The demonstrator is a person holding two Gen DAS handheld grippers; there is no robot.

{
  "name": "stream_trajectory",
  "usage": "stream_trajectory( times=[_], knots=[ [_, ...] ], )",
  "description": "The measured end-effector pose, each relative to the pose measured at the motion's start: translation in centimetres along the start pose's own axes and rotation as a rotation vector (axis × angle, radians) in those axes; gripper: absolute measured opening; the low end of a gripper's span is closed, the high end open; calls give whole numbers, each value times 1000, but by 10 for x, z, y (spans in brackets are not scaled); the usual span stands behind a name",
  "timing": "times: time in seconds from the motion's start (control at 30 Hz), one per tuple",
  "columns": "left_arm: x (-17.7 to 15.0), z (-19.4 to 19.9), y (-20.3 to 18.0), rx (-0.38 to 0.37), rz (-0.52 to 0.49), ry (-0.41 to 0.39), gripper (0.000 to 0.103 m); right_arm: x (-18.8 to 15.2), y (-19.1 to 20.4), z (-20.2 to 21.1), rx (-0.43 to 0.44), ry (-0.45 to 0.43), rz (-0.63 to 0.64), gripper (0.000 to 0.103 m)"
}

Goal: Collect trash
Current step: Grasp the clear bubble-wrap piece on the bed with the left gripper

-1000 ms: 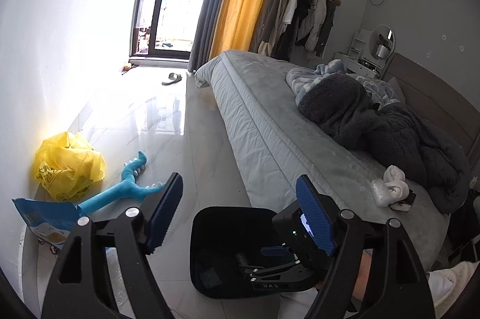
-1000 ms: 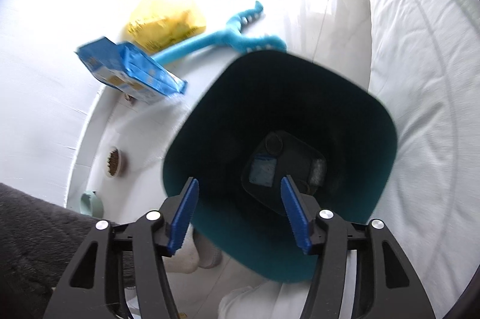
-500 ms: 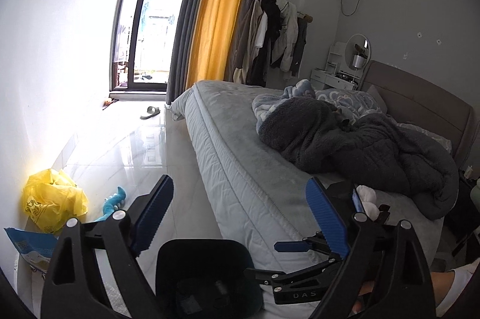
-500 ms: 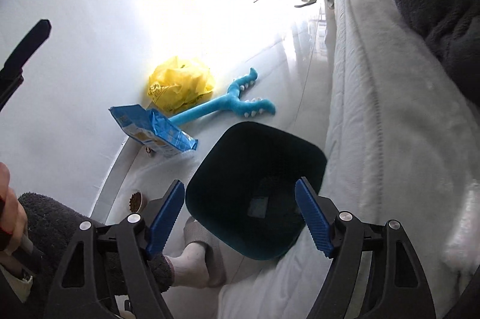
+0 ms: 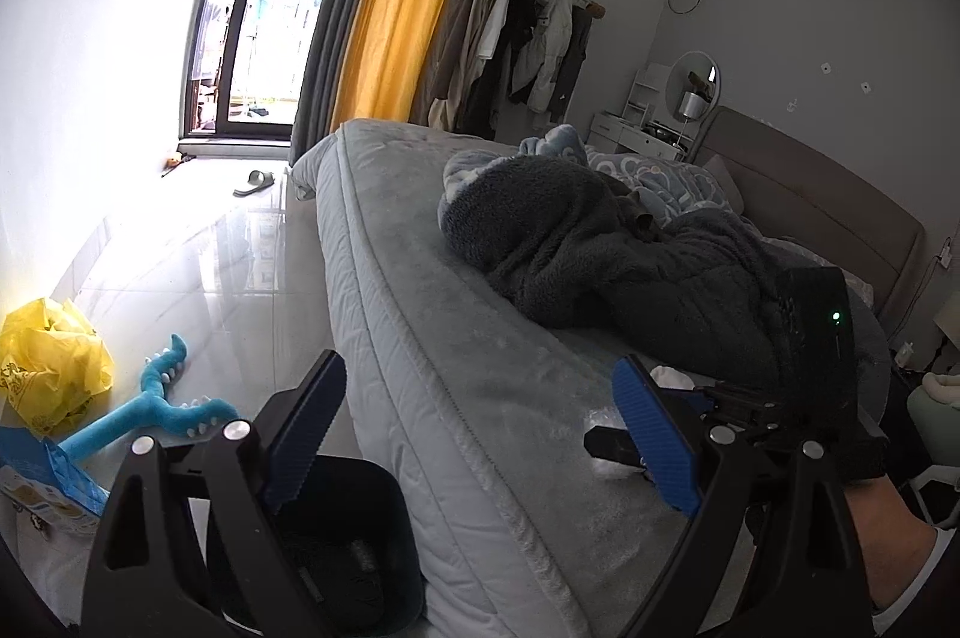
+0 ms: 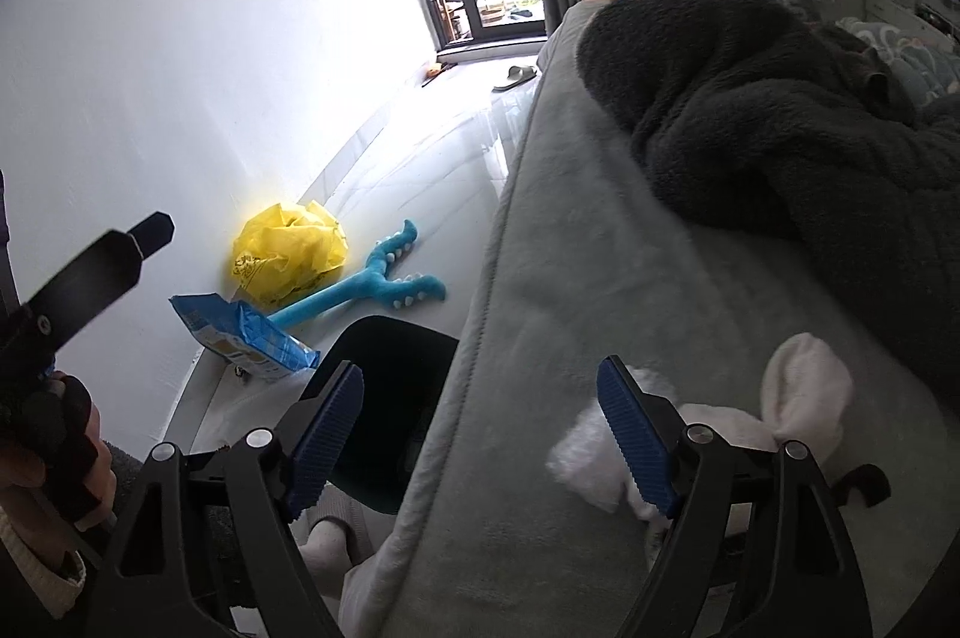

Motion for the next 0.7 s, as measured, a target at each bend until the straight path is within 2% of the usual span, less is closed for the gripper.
stream_trajectory(
  times=[0.07,0.23,0.5,0.7],
  knots=[
    [-4,-7,-9,-12,7,15,92,1,-11,7,-13,-15,-13,81],
    [-18,-35,-26,14,-6,88,92,4,-43,20,-51,-42,-35,82],
    [-45,-78,-36,-32,114,204,92,-4,-88,42,-124,-67,-73,82],
    [-60,-99,-47,-42,145,267,90,-15,-112,59,-169,-79,-79,82]
  ],
)
Point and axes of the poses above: each gripper's, at about its wrist camera, not at the fingertips, and z roughly against the way its jaws point, y to its left, x to its top, the point moved 7 cm from there along -z, roughly the way its jaws point
